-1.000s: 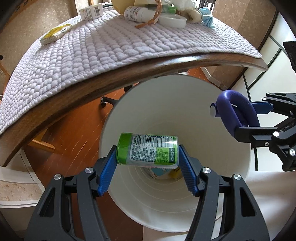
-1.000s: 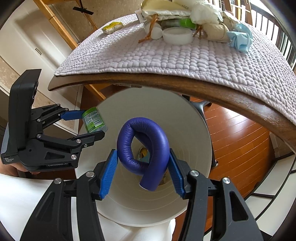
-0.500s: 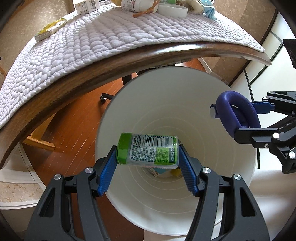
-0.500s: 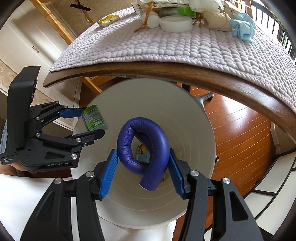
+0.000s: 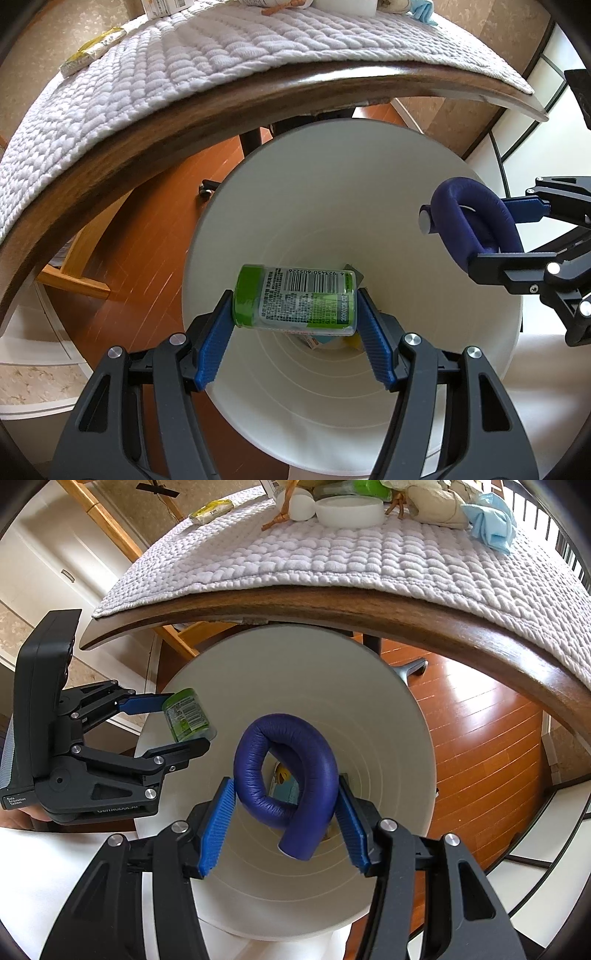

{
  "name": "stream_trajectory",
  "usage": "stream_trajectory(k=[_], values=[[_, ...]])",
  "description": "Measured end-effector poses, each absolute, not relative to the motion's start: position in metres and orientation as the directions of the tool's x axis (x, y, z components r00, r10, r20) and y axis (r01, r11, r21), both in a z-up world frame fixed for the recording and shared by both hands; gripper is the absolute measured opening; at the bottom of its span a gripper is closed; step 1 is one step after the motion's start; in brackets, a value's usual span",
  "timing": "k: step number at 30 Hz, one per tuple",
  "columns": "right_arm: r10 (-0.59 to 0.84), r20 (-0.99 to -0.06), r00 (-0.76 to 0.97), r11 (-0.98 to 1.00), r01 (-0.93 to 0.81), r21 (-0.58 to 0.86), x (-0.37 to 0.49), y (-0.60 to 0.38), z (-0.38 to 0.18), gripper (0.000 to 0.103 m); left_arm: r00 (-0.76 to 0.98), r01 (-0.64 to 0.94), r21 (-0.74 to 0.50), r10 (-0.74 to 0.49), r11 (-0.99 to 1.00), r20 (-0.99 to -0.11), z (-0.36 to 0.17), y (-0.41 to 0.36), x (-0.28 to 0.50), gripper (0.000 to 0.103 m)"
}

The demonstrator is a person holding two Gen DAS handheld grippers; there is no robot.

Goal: Collect trash
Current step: 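Carry the green bottle in the left gripper over the bucket while the right gripper carries the blue pillow there, then open the left gripper dropping the bottle while the right gripper drops the blue pillow into the bucket, then move both open grippers back over the bed toward the remaining trash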

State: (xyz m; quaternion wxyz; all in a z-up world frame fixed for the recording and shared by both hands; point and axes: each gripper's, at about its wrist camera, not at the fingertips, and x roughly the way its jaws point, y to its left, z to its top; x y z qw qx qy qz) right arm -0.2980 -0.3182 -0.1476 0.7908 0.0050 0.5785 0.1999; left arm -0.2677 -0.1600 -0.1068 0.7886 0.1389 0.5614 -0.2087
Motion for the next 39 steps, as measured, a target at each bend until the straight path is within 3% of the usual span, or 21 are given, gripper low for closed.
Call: stream_trajectory(k=[25, 27, 31, 39], values=[[0.294, -0.927, 0.233, 0.931, -0.289, 0.223, -0.294, -0.32, -0.158, 0.054, 0.249, 0.478, -0.029, -0.167, 0.878, -0.954, -0.112, -0.148, -0.252, 0.066], [0.295, -0.927, 0.233, 0.933, -0.281, 0.226, -0.294, -0.321, -0.158, 0.061, 0.242, 0.476, -0.035, -0.169, 0.879, -0.955, -0.112, -0.146, -0.251, 0.068], [0.295, -0.924, 0.242, 0.935, -0.272, 0.227, -0.294, -0.325, -0.156, 0.068, 0.255, 0.467, -0.043, -0.181, 0.883, -0.95, -0.108, -0.142, -0.25, 0.086], [0.297, -0.912, 0.283, 0.936, -0.274, 0.22, -0.294, -0.331, -0.14, 0.081, 0.275, 0.474, -0.043, -0.194, 0.88, -0.942, -0.094, -0.138, -0.251, 0.087]])
